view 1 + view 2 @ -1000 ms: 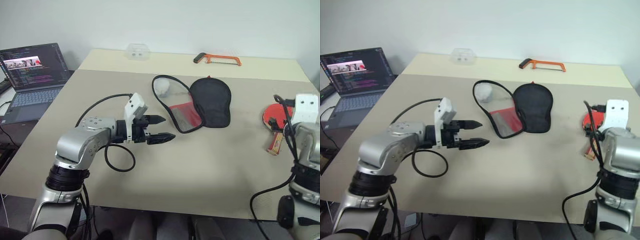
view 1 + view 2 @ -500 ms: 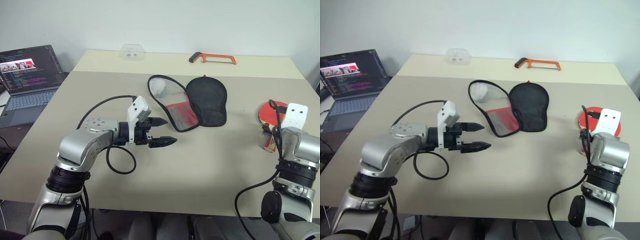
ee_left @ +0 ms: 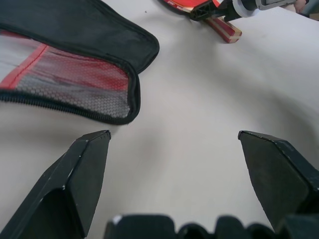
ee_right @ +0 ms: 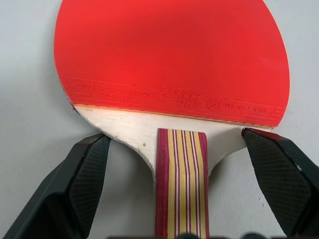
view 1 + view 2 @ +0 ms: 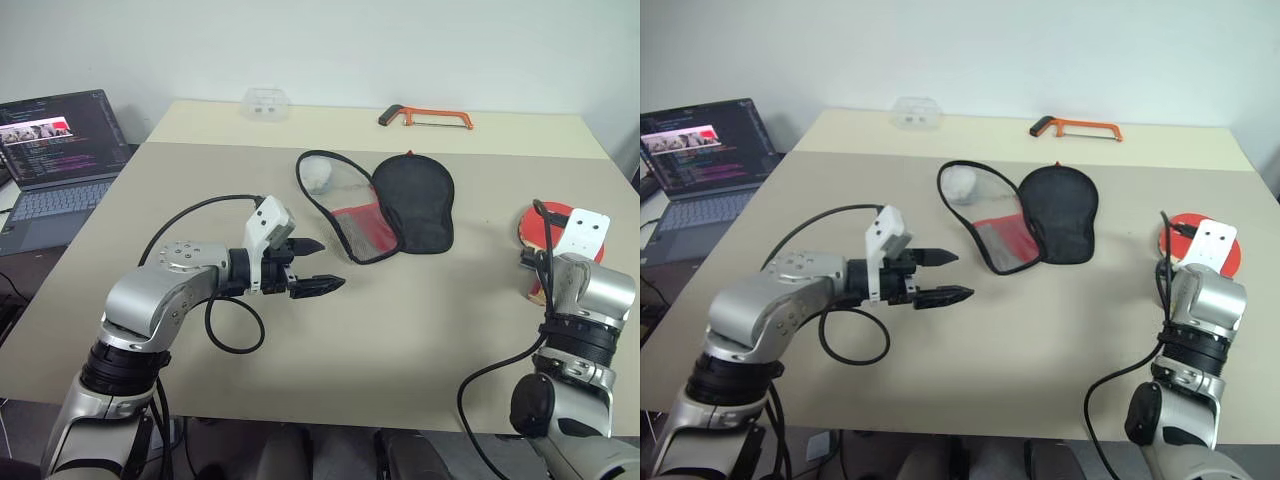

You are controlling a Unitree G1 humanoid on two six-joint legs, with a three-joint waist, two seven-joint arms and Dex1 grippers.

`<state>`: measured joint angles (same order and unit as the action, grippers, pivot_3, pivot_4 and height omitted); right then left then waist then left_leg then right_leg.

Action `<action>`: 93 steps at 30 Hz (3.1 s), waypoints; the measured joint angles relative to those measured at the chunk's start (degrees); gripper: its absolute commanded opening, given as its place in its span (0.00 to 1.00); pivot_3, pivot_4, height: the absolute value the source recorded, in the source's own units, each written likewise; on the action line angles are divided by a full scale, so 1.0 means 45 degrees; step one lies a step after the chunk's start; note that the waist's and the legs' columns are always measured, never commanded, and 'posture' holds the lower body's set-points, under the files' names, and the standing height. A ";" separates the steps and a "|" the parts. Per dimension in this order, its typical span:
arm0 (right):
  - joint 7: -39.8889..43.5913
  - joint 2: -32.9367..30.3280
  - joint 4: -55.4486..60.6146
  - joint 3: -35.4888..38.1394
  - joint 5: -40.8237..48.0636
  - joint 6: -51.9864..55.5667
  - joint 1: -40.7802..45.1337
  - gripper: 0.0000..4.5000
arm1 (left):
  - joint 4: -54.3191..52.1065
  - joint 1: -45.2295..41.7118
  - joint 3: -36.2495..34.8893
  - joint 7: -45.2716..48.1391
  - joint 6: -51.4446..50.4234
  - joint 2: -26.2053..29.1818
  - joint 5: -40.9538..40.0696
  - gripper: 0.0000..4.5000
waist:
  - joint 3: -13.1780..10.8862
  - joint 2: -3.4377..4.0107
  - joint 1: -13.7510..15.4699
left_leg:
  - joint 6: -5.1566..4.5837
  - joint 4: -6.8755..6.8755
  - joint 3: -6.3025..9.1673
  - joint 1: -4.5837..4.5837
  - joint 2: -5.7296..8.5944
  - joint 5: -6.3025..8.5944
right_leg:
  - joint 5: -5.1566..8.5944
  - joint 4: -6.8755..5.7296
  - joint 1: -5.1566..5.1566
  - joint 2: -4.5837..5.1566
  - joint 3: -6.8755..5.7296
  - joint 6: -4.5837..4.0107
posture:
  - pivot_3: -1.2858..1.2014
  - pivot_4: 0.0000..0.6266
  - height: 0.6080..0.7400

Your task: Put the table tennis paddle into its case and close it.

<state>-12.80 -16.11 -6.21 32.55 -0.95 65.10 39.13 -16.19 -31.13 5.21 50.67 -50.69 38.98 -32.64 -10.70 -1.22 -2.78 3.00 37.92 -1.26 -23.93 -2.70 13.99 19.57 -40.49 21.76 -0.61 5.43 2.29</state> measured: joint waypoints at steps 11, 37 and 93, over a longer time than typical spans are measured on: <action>-0.0457 0.0412 0.0896 0.0482 0.0042 0.1219 0.0056 0.96 | 0.0021 -0.0049 0.0010 -0.0014 0.0006 -0.0054 0.0024 1.00 | 0.0000 0.0000 -0.0006 | -0.0002 -0.0006 -0.0006 0.0001 -0.0002 0.0001 | 0.0000 -0.0004 0.0009 -0.0002 0.0006 0.0000 | 0.52 0.24 1.00; -0.0248 0.0526 0.0244 0.0014 0.0123 0.0712 0.0591 0.71 | 0.0050 -0.0055 0.0024 -0.0554 0.0208 -0.0389 0.0305 1.00 | 0.0011 -0.0018 -0.0151 | -0.0001 -0.0008 -0.0079 -0.0010 -0.0006 0.0000 | 0.0000 -0.0054 0.0077 -0.0005 0.0043 0.0001 | 0.52 0.24 1.00; 0.1660 0.2931 -0.7254 -0.5520 0.0920 -0.5012 0.4764 0.24 | -0.0750 0.0651 -0.0265 -0.1491 -0.0395 -0.0357 0.0266 1.00 | 0.0005 -0.0011 -0.0484 | 0.0001 -0.0013 -0.0075 -0.0065 -0.0019 0.0000 | 0.0000 -0.0068 0.0143 -0.0004 0.0034 -0.0001 | 0.52 0.24 1.00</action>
<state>-5.33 -2.92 -38.85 7.71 3.19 42.55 60.56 -19.57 -28.20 4.02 43.95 -52.47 37.38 -31.44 -10.68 -1.27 -4.95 3.00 37.86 -1.60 -24.22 -2.78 13.99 19.57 -40.79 22.40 -0.63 5.58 2.28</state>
